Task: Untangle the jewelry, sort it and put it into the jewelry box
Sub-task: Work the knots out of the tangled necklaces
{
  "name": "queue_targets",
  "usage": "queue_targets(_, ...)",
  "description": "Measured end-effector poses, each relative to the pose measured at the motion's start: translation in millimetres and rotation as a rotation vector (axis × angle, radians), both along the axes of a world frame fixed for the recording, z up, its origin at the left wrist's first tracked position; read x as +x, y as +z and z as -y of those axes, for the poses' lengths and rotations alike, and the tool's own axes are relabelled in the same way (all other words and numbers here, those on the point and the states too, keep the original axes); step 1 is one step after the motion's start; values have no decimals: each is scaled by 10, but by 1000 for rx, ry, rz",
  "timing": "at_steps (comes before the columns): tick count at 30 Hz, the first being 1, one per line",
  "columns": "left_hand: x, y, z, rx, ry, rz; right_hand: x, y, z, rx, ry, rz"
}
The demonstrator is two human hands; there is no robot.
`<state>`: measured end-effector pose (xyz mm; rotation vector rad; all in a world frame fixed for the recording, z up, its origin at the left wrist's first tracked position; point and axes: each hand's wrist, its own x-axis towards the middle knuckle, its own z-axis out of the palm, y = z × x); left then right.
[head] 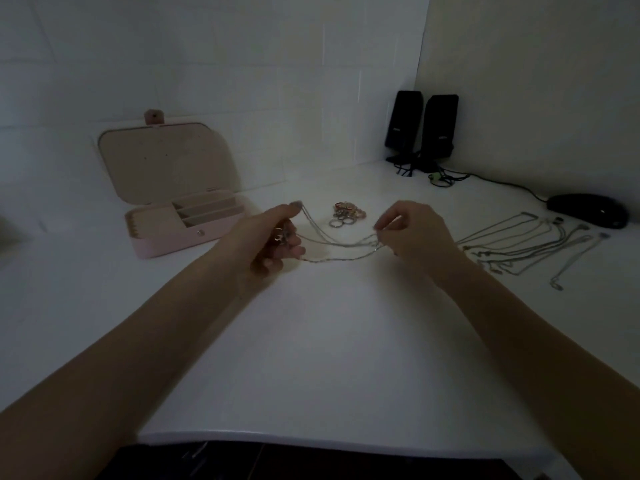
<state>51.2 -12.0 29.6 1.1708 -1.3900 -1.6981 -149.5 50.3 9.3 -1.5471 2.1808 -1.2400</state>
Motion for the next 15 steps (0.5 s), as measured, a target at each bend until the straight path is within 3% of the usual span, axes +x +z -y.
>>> queue_targets(4, -14, -24, -32, 93, -47, -1, 22, -34, -3, 152, 50, -133)
queue_targets(6, -25, -35, -42, 89, -87, 19, 93, -1, -15, 33, 86, -192)
queue_targets(9, -38, -35, -67, 76, -133, 17, 278, 127, -74, -234, 266, -96)
queue_targets(15, -68, -47, -100, 101, -168, -37, 397, -14, -57, -189, 372, -187)
